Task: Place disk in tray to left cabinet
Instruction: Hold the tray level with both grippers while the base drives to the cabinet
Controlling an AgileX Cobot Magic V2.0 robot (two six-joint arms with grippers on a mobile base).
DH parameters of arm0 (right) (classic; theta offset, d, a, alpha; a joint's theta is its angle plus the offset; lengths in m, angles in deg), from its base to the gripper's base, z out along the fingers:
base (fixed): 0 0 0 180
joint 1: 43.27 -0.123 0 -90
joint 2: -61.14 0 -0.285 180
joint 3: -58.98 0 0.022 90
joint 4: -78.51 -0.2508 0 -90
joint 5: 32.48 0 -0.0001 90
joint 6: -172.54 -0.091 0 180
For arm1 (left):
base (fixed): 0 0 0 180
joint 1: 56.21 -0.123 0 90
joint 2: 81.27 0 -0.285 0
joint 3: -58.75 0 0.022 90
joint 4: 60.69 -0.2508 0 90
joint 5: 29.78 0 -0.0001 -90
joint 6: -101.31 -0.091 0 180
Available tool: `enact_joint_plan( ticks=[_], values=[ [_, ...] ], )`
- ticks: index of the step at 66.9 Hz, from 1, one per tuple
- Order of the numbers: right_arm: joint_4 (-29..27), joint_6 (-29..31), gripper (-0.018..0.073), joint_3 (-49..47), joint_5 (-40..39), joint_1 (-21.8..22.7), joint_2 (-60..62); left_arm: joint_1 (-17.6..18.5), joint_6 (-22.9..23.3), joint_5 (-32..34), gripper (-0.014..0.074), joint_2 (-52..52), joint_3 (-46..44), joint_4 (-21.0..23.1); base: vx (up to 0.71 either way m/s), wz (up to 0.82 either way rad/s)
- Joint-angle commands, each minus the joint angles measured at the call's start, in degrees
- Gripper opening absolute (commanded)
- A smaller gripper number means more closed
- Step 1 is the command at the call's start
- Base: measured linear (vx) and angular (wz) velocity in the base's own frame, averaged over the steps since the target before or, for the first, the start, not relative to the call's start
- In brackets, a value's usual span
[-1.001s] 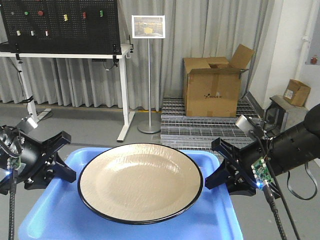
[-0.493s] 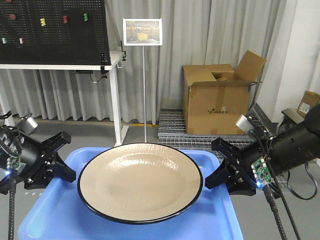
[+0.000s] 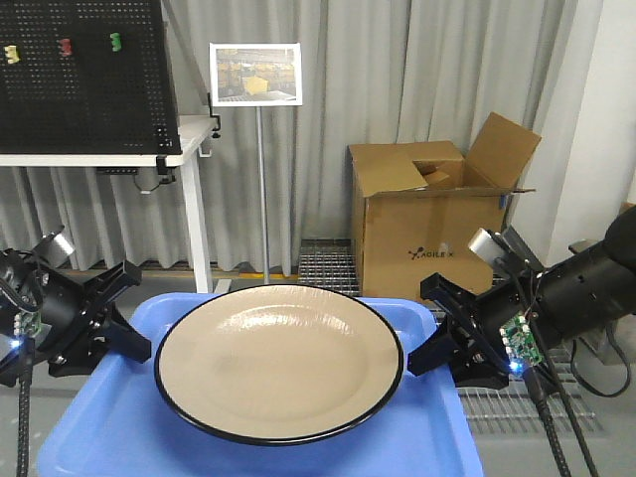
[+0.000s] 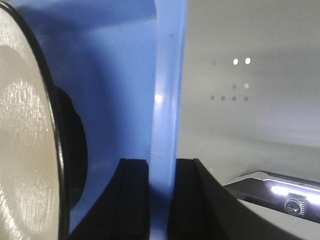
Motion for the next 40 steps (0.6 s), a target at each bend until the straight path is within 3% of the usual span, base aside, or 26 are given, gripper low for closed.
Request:
enact_joint_plan(
  ticks=[1, 40],
  values=[
    [-16.8, -0.1, -0.0004, -2.5, 2.1, -2.1, 3.3, 2.4, 1.0, -2.6, 0.0000, -3.1, -1.8, 15.9, 0.55, -0.06],
    [-16.8, -0.1, -0.0004, -2.5, 2.1, -2.1, 3.3, 2.4, 1.0, -2.6, 0.0000, -3.1, -1.8, 15.9, 0.49, -0.06]
  ],
)
